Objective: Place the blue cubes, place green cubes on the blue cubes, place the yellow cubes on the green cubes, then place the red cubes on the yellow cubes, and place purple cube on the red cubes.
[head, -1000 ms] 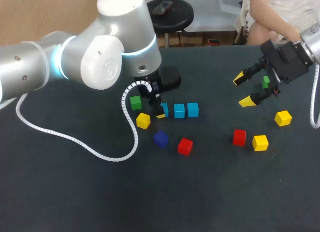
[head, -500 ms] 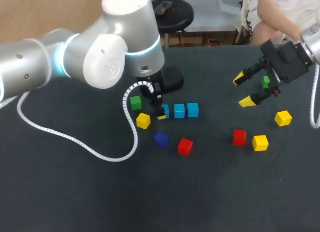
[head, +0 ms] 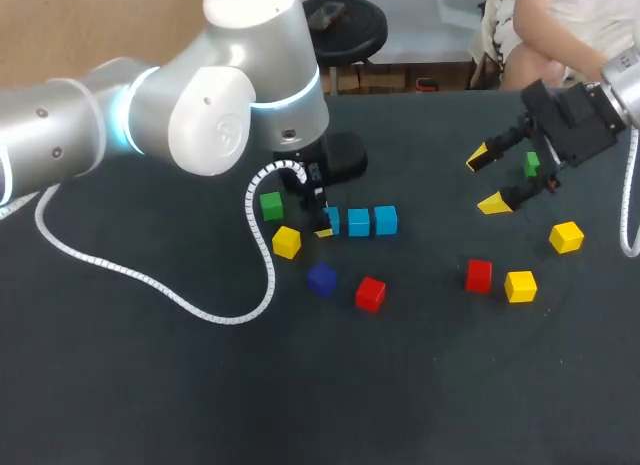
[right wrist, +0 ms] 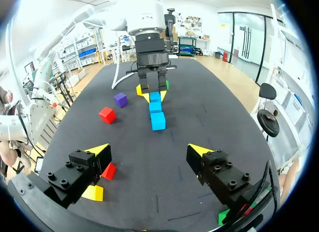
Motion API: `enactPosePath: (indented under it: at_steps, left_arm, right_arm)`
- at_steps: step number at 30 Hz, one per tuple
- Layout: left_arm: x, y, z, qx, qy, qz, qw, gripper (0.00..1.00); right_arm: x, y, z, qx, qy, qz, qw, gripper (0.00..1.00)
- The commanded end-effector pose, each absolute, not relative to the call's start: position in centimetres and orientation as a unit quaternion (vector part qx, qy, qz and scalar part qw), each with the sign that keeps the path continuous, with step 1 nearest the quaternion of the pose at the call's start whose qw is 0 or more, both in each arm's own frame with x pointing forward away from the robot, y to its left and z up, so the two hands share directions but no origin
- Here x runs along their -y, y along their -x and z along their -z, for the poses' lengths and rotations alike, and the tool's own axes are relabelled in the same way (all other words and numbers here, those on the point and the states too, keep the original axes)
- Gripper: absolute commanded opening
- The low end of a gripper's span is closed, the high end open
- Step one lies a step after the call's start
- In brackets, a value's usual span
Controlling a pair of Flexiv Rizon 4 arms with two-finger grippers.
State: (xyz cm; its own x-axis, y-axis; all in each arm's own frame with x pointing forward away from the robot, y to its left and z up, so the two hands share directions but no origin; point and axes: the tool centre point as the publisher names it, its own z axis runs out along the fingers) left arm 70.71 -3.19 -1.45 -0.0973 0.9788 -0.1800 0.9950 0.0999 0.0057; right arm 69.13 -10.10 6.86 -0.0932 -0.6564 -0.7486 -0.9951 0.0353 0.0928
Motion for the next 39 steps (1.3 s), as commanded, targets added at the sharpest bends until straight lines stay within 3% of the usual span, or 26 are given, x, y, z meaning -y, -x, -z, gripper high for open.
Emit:
enactPosePath:
  at_steps: [1,11,13,16,18,25,27,29,31,37,39]
  left_arm:
    - [3.3,-71.1,1.6,-0.737,-0.67,0.061,0.065,0.0]
    - [3.3,-71.0,1.9,-0.738,-0.668,0.066,0.064,0.0]
    - [3.2,-71.0,2.0,-0.738,-0.668,0.067,0.063,0.1]
    - [3.3,-71.1,2.1,-0.738,-0.668,0.068,0.063,0.11]
    - [3.4,-71.1,2.1,-0.738,-0.668,0.069,0.063,0.2]
    - [3.3,-71.0,2.2,-0.739,-0.667,0.076,0.062,0.68]
    - [3.3,-70.9,2.2,-0.739,-0.666,0.077,0.062,0.61]
    - [3.2,-70.8,2.2,-0.74,-0.665,0.078,0.061,0.66]
    - [3.1,-70.7,2.2,-0.742,-0.663,0.079,0.062,0.79]
    - [2.3,-70.4,0.9,-0.745,-0.657,0.077,0.083,0.85]
    - [2.0,-70.3,0.2,-0.743,-0.657,0.078,0.096,0.99]
  right_arm:
    - [10.1,-69.1,-6.9,-0.668,0.618,-0.317,0.268,1.0]
    - [10.1,-69.1,-6.9,-0.668,0.618,-0.317,0.268,1.0]
    - [10.1,-69.1,-6.9,-0.668,0.618,-0.317,0.268,1.0]
    - [10.1,-69.1,-6.9,-0.668,0.618,-0.317,0.268,1.0]
    - [10.1,-69.1,-6.9,-0.668,0.618,-0.317,0.268,1.0]
    - [10.1,-69.1,-6.9,-0.668,0.618,-0.317,0.268,1.0]
    - [10.1,-69.1,-6.9,-0.668,0.618,-0.317,0.268,1.0]
    - [10.1,-69.1,-6.9,-0.668,0.618,-0.317,0.268,1.0]
    - [10.1,-69.1,-6.9,-0.668,0.618,-0.317,0.268,1.0]
    - [10.1,-69.1,-6.9,-0.668,0.618,-0.317,0.268,1.0]
    - [10.1,-69.1,-6.9,-0.668,0.618,-0.317,0.268,1.0]
